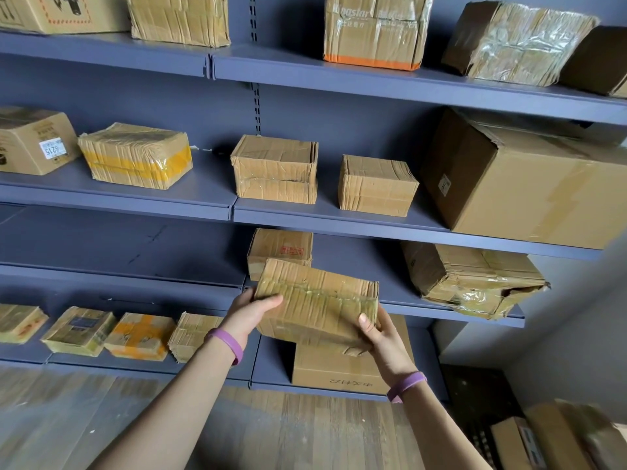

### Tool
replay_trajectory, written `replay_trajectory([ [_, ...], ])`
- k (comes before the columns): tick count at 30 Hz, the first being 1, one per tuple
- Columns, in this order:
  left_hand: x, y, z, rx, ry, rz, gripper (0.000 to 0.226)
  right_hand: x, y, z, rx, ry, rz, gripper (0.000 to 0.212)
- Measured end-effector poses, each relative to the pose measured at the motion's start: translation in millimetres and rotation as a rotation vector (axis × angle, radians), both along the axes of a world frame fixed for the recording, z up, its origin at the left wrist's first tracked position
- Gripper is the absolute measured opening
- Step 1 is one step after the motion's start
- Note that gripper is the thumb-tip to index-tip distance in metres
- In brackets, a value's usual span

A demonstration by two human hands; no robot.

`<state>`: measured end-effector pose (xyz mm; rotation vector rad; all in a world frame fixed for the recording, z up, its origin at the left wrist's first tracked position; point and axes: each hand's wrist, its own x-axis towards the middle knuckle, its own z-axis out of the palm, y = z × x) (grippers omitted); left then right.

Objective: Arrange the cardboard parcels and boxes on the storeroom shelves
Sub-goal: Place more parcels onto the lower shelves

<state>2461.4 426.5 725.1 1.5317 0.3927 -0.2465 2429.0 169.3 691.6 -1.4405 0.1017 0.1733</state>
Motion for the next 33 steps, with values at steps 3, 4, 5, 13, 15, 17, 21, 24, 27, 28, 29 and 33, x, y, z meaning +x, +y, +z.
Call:
replay_trajectory([
  [3,0,4,0,0.045,-0.012,-0.038,0.029,0,3,8,0.0,0.048,-0.105,0.097],
  [4,0,5,-1,0.053,-0.014,-0.052,0.031,1,4,8,-0.016,0.055,-0.151,0.091],
  [5,-2,4,1,0.07,-0.006,-0.072,0.036,3,5,6,-0.026,0.045,-0.185,0.083],
  [13,-6,-2,3,0.072,0.035,-0.119,0.037,13,-2,-9,-0.115,0.0,-0.202,0.096],
  [15,-6,-2,6,0.01,0.074,-0.11,0.073,11,-4,-11,-0.131,-0.005,-0.17,0.105],
  [17,-1,0,4,-0.056,0.081,-0.051,0.096,9,-5,-12,-0.156,-0.033,-0.158,0.087],
  [21,-1,-4,3,-0.063,0.022,0.022,0.034,7,-6,-17,-0.17,-0.106,-0.123,0.079],
  [24,-3,-6,2,-0.082,-0.01,0.048,0.008,5,-9,-13,-0.129,-0.126,-0.057,0.09],
  [27,-5,-3,1,-0.079,-0.01,0.044,0.018,2,-8,-6,-0.072,-0.079,-0.004,0.11],
  [28,-5,-2,0,-0.076,-0.004,0.04,0.021,1,-6,-3,-0.054,-0.059,-0.017,0.112],
  [29,-6,0,0,-0.075,0.002,0.042,0.022,0,-4,-1,-0.042,-0.042,-0.04,0.109],
  [33,-7,3,1,-0.072,-0.015,0.021,0.024,0,1,4,-0.006,0.025,-0.155,0.09],
])
